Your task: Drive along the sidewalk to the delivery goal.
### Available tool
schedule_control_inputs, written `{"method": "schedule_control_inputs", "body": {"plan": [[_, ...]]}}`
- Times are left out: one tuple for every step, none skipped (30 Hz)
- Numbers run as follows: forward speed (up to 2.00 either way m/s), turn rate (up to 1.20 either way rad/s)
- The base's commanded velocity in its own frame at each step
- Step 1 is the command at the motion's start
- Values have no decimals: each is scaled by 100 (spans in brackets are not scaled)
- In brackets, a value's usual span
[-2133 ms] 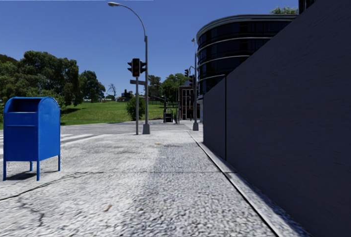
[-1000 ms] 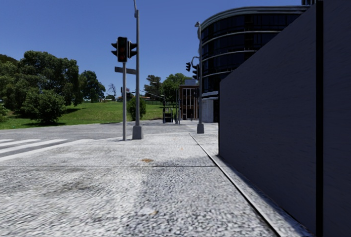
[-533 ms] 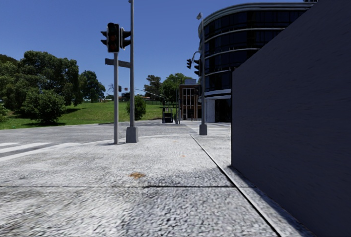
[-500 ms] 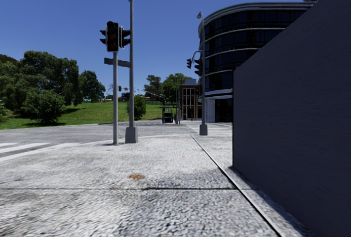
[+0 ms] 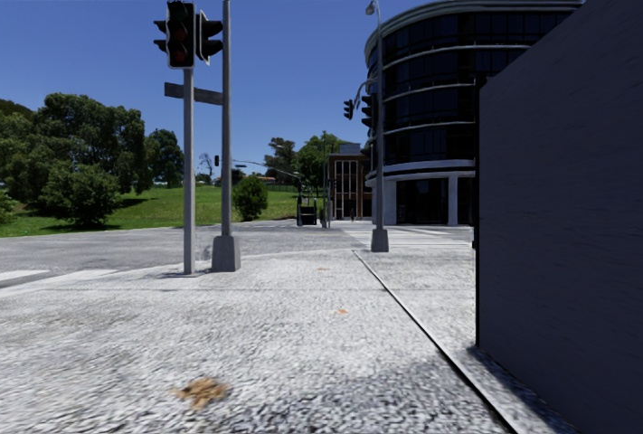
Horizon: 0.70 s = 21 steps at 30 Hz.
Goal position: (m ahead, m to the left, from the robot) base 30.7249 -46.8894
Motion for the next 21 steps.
{"method": "schedule_control_inputs", "body": {"plan": [[200, 0], [200, 0], [200, 0], [200, 0], [200, 0], [200, 0], [200, 0], [200, 0], [200, 0], [200, 0], [200, 0], [200, 0], [200, 0], [200, -1], [200, -1], [200, -12], [200, -26], [200, -30], [200, -30], [200, -31], [200, -36]]}}
